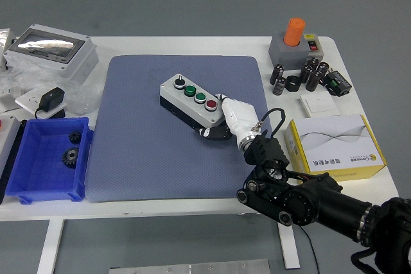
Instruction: Pick up the button,place it on the desk,press the button,press the button
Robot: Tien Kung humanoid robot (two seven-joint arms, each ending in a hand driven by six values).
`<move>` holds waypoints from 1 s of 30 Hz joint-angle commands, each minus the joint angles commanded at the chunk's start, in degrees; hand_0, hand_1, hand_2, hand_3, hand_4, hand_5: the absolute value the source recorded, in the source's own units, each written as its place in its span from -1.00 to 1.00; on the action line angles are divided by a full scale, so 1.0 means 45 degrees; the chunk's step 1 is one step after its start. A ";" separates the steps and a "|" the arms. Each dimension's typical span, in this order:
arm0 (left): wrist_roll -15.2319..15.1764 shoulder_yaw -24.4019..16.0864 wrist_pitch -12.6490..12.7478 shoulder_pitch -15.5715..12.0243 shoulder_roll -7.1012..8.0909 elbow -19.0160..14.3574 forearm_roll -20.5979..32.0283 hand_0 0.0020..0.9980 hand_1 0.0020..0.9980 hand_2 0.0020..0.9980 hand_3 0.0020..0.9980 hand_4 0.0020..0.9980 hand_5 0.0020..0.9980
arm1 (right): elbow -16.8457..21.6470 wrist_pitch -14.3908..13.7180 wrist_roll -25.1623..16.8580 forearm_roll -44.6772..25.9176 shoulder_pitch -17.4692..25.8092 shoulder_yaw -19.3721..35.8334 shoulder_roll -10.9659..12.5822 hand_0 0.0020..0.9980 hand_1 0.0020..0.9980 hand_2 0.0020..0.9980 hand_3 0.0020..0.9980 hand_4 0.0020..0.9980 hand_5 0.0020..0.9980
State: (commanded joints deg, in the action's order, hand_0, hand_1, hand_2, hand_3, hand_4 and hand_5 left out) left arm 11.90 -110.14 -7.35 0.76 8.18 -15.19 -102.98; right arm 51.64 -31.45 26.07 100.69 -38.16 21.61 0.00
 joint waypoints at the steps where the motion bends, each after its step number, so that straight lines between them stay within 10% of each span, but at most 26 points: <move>1: -0.0007 -0.0004 0.0007 -0.0001 -0.0002 0.0000 -0.0007 0.55 0.49 0.41 0.57 0.71 0.28 | 0.0004 -0.0045 -0.0042 -0.0012 0.0007 0.0029 0.0000 -0.87 -0.53 -0.35 -0.34 -0.21 -0.65; 30: -0.0445 -0.0030 0.0363 0.0004 -0.0052 -0.0006 0.0005 0.55 0.49 0.41 0.58 0.76 0.31 | 0.0043 -0.1190 -0.1084 0.0113 0.0050 0.0747 0.0000 -0.88 -0.56 -0.43 -0.49 -0.16 -0.65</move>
State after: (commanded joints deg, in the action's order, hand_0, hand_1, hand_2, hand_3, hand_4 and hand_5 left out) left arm 9.90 -110.27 -5.72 0.78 7.94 -15.22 -102.96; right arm 51.83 -36.81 21.19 101.20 -37.93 24.98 0.00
